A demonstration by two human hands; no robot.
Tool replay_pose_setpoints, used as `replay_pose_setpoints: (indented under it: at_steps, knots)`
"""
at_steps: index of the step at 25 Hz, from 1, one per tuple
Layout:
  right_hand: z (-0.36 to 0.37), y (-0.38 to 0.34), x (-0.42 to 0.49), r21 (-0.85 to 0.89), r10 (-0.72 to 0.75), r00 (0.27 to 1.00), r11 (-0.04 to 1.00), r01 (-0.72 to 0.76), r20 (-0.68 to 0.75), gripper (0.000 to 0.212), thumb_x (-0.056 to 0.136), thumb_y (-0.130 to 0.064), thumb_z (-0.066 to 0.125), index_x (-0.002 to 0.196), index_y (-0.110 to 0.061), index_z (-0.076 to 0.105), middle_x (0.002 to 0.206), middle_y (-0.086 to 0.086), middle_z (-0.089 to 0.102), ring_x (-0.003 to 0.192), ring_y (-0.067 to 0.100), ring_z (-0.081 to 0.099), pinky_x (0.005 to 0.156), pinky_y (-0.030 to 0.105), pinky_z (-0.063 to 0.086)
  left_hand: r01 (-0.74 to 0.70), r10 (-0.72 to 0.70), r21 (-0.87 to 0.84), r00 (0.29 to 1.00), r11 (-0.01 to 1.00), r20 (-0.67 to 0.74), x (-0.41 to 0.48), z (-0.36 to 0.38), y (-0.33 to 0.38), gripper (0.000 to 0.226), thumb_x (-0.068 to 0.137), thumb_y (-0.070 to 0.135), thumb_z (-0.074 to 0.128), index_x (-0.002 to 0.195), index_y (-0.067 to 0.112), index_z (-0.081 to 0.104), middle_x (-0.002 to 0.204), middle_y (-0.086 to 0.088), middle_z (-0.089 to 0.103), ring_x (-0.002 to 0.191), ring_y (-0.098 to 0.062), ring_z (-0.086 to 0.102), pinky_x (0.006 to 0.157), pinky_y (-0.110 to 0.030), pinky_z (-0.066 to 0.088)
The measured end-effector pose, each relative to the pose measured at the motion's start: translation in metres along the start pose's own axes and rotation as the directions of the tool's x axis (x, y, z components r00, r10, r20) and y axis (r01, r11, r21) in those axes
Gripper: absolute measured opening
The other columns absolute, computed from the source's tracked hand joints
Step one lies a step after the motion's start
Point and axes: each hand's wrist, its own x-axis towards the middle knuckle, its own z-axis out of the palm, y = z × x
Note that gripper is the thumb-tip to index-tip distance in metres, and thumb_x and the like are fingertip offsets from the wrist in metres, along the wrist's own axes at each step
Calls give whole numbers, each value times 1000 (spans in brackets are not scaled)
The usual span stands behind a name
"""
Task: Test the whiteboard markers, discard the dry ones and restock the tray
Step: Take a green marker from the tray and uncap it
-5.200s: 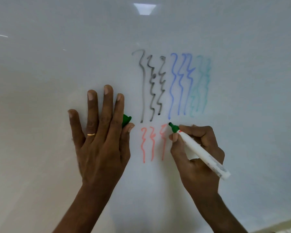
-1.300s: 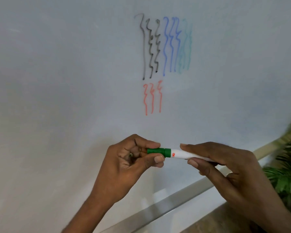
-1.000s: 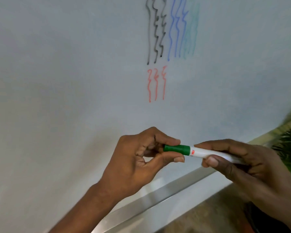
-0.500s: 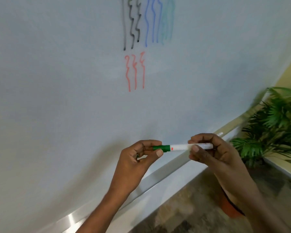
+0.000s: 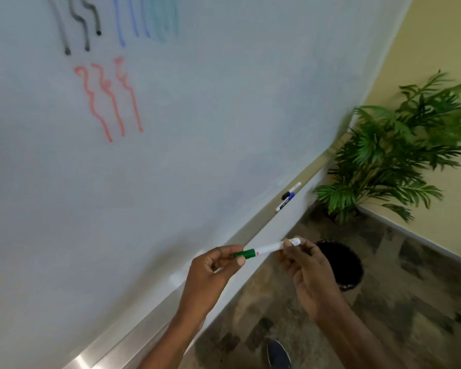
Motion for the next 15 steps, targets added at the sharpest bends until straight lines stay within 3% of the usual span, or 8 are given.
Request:
replay_pose_setpoints:
  at_steps: [2, 5, 8, 12, 15]
  knots:
    - [-19, 5, 16, 8, -36, 995, 999, 37, -89, 42, 92, 5, 64, 131, 8, 50, 98, 15, 65, 78, 15, 72, 68, 26, 61, 34, -34, 17, 999, 999, 16, 13, 18, -13, 18, 84, 23, 81, 101, 29, 80, 97, 11, 79, 92, -6, 71, 84, -20, 52]
    - [-53, 6, 38, 2, -43, 979, 999, 44, -200, 35, 92, 5, 65, 125, 3, 55, 89, 9, 69, 73, 13, 72, 67, 26, 61, 63, -65, 55, 997, 997, 51, 32, 54, -31, 17, 83, 22, 82, 99, 29, 79, 94, 15, 78, 91, -3, 71, 68, -8, 50]
    - [-92, 0, 66, 32, 18, 951, 999, -8, -308, 24, 94, 3, 64, 116, -4, 60, 91, 11, 68, 73, 14, 71, 68, 28, 59, 73, -83, 109, 992, 991, 91, 52, 94, -53, 17, 83, 20, 82, 98, 28, 81, 92, 18, 78, 92, 0, 71, 66, -8, 52]
    - [-156, -5, 108, 46, 100, 912, 995, -89, -398, 21, 94, 4, 62, 115, 1, 59, 88, 12, 62, 74, 16, 62, 65, 26, 57, 144, -174, 201, 975, 969, 139, 84, 155, -85, 19, 82, 22, 83, 100, 28, 81, 92, 18, 78, 88, -2, 72, 74, -17, 59]
    - [-209, -13, 143, 1, 139, 880, 988, -155, -454, 4, 95, 4, 61, 98, 3, 64, 82, 15, 59, 72, 18, 59, 62, 26, 54, 223, -254, 207, 958, 953, 136, 110, 213, -104, 20, 80, 15, 85, 97, 25, 81, 85, 13, 79, 81, -1, 72, 66, -10, 52]
